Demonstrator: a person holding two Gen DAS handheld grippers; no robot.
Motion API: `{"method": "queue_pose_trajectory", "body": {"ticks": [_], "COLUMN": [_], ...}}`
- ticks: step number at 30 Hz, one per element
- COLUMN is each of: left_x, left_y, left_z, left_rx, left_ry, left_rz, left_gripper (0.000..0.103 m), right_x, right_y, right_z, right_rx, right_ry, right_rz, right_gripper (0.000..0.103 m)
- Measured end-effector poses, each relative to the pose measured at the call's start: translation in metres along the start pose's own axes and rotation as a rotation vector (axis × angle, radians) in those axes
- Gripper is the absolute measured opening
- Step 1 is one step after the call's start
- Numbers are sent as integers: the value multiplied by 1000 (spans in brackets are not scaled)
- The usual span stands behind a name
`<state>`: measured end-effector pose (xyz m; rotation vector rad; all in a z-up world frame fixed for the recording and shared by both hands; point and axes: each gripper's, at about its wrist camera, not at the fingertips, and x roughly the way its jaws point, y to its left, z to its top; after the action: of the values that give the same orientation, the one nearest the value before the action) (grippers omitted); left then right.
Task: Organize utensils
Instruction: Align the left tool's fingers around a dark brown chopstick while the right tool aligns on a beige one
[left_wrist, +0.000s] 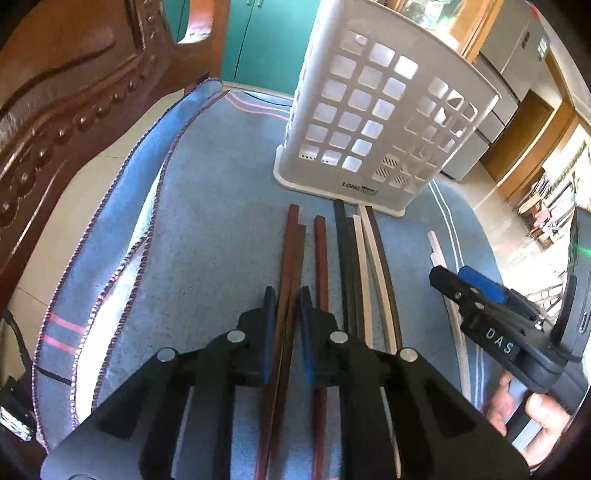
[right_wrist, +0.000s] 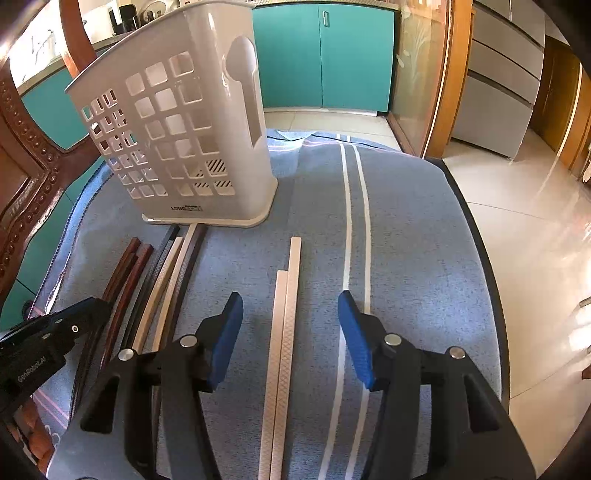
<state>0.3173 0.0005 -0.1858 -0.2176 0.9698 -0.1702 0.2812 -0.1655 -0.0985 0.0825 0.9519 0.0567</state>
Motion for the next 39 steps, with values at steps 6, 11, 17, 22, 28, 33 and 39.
{"method": "queue_pose_trajectory", "body": {"ticks": [6, 11, 17, 22, 28, 33, 39], "left_x": [-5, -5, 1, 7, 7, -10, -25], "left_y": [-22, -32, -30, -38, -40, -35, -36], "left_z": [-6, -9, -11, -14, -12, -14, -11], "left_rx": [85, 114, 120, 185, 177, 150, 142], "left_ry": [-27, -32, -26, -33, -34, -37, -71], "left_rz": [19, 56, 99, 153, 123, 92, 29], "left_gripper": [13, 31, 50, 39, 19, 19, 19], "right_x": [-1, -2, -9, -9, -5, -1, 0], "right_y": [1, 3, 8, 17, 23, 20, 19], "right_z": [0, 0, 0, -3, -6, -7, -7], "right_rx": [0, -6, -20, -73, -103, -92, -90], "right_ry": [-7, -20, -48, -45, -26, -12, -11], "right_rz": [-4, 1, 51, 55, 42, 46, 46], "right_gripper": [54, 56, 58, 58, 58, 58, 58]}}
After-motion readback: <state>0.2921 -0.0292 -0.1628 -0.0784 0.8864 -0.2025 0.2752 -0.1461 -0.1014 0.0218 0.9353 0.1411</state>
